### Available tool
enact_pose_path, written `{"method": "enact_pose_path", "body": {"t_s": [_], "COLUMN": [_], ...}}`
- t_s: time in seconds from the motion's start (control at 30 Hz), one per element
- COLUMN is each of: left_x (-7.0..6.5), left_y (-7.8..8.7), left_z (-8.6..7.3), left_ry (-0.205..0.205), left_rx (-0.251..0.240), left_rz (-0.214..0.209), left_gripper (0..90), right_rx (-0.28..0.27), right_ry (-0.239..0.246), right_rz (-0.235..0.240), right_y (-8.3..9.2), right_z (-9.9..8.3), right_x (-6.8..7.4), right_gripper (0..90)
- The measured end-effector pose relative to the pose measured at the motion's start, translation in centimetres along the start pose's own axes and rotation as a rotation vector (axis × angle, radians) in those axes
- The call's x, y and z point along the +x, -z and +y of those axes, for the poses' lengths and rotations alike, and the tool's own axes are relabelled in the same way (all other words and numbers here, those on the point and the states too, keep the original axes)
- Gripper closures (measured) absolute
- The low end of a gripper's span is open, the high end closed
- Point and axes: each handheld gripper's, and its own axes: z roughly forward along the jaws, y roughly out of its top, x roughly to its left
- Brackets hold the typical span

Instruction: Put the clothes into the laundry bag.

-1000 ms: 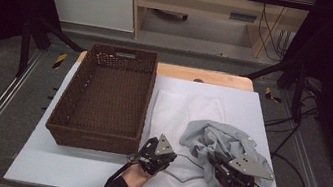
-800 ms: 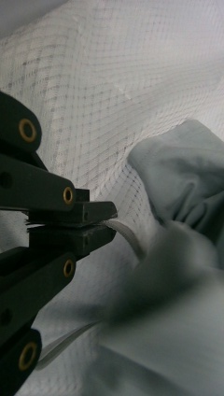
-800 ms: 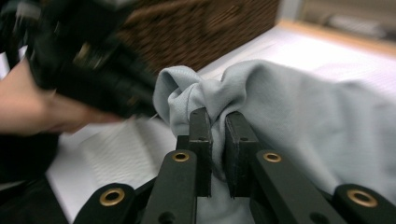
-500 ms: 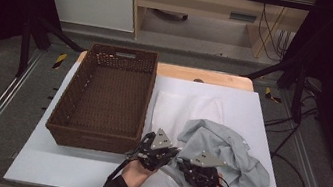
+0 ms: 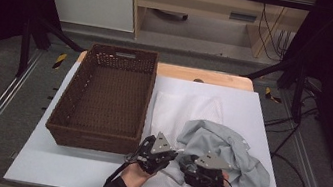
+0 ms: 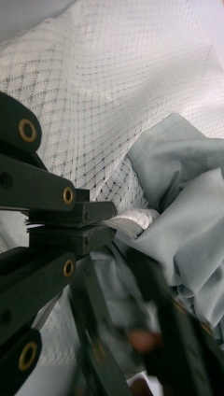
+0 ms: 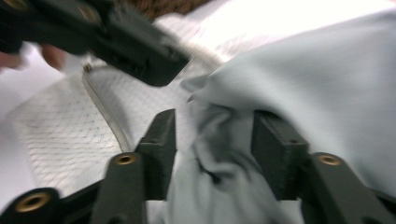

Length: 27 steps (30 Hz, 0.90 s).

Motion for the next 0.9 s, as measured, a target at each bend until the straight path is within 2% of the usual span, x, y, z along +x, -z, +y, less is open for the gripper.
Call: {"method": "enact_pose_path", "body": {"t_s": [0.03, 0.07, 0.1, 0.13, 0.17, 0.2, 0.27, 0.33, 0.4, 0.43, 0.47, 0.5, 0.53, 0.6, 0.67, 0.73, 0.8, 0.83, 0.87, 0.9], "left_x": [0.0, 0.0, 0.0, 0.0, 0.0, 0.0, 0.1, 0.1, 0.1, 0.1, 0.1, 0.1, 0.1, 0.2, 0.2, 0.2, 0.2, 0.2, 0.3, 0.3], "left_y": [0.0, 0.0, 0.0, 0.0, 0.0, 0.0, -0.1, -0.2, -0.2, -0.2, -0.2, -0.2, -0.2, -0.2, -0.2, -0.2, -0.3, -0.3, -0.3, -0.3], "left_z": [0.0, 0.0, 0.0, 0.0, 0.0, -0.1, -0.1, -0.2, -0.2, -0.2, -0.3, -0.2, -0.2, -0.2, -0.3, -0.3, -0.2, -0.2, -0.2, -0.2], "left_ry": [0.000, -0.007, -0.007, -0.010, -0.010, -0.008, -0.007, -0.006, -0.007, -0.007, -0.008, -0.009, -0.008, -0.008, -0.007, -0.006, -0.002, -0.002, 0.000, 0.000], "left_rx": [0.000, 0.003, 0.003, 0.002, 0.002, 0.004, 0.007, 0.009, 0.011, 0.011, 0.011, 0.011, 0.011, 0.011, 0.011, 0.013, 0.012, 0.012, 0.012, 0.012], "left_rz": [0.000, 0.003, 0.003, 0.004, 0.005, 0.007, 0.008, 0.010, 0.011, 0.011, 0.012, 0.014, 0.014, 0.015, 0.015, 0.017, 0.019, 0.019, 0.020, 0.020], "left_gripper": [88.0, 87.9, 87.9, 87.9, 87.9, 88.0, 87.9, 88.0, 88.0, 88.0, 88.0, 88.0, 88.0, 87.9, 87.9, 87.9, 88.0, 88.0, 88.0, 88.0], "right_rx": [-0.012, -0.032, -0.032, -0.043, -0.072, -0.079, -0.057, -0.029, 0.032, 0.032, 0.054, 0.132, 0.168, 0.188, 0.170, 0.144, 0.107, 0.107, 0.074, 0.074], "right_ry": [0.007, 0.006, 0.006, -0.005, -0.049, -0.078, -0.130, -0.141, -0.135, -0.135, -0.126, -0.109, -0.110, -0.107, -0.122, -0.130, -0.116, -0.116, -0.111, -0.111], "right_rz": [-0.014, -0.049, -0.049, -0.075, -0.122, -0.131, -0.120, -0.109, -0.097, -0.097, -0.095, -0.087, -0.085, -0.091, -0.074, -0.079, -0.098, -0.098, -0.112, -0.112], "right_y": [0.7, 1.8, 1.8, 2.6, 4.1, 4.7, 5.2, 5.0, 4.2, 4.2, 3.9, 2.5, 2.0, 1.3, 1.6, 2.3, 3.0, 3.0, 3.5, 3.5], "right_z": [0.0, 0.0, 0.0, 0.0, -0.2, -0.4, -0.8, -1.3, -1.8, -1.8, -2.0, -2.5, -2.7, -3.2, -3.1, -2.7, -2.2, -2.2, -1.7, -1.7], "right_x": [-0.2, -0.7, -0.7, -1.2, -2.5, -3.1, -4.0, -4.3, -4.2, -4.2, -4.1, -3.8, -3.8, -3.9, -4.2, -4.2, -4.1, -4.1, -4.0, -4.0], "right_gripper": [46.1, 42.1, 42.1, 38.9, 34.1, 32.1, 29.5, 29.7, 30.7, 30.7, 31.9, 37.9, 42.9, 54.6, 73.3, 81.3, 84.3, 84.3, 85.2, 85.2]}}
